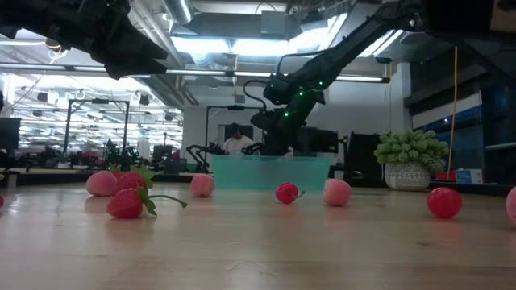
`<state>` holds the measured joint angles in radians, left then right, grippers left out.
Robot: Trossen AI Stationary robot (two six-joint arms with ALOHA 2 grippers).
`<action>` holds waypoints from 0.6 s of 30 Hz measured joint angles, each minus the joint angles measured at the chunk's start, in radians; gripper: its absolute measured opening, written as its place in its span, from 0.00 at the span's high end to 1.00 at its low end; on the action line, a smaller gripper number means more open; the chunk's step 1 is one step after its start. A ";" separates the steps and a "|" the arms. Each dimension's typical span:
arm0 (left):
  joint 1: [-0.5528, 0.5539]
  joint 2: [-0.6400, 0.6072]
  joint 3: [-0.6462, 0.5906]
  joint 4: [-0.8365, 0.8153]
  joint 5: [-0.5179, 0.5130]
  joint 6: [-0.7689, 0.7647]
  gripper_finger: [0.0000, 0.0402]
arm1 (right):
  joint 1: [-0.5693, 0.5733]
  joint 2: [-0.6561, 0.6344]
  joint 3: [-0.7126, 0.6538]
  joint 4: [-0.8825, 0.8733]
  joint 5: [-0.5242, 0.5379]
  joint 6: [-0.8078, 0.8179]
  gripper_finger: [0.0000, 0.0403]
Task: Pick and placing Produce into tupperware
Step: Put the strawberry into the blue basket
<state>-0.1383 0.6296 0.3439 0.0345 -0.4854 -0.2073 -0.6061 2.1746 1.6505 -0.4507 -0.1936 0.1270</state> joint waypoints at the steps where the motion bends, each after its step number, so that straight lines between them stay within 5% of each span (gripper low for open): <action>1: 0.000 0.000 0.000 0.000 0.000 0.000 0.39 | -0.001 0.000 0.000 0.000 0.000 0.002 0.99; 13: 0.000 0.000 0.000 0.000 0.000 0.000 0.39 | -0.001 0.018 -0.002 0.015 0.015 0.016 0.99; 18: 0.000 0.000 0.000 0.000 0.000 0.000 0.39 | -0.001 0.018 -0.002 0.025 0.016 0.016 0.88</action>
<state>-0.1379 0.6293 0.3439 0.0345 -0.4854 -0.2073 -0.6067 2.1921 1.6489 -0.4260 -0.1776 0.1425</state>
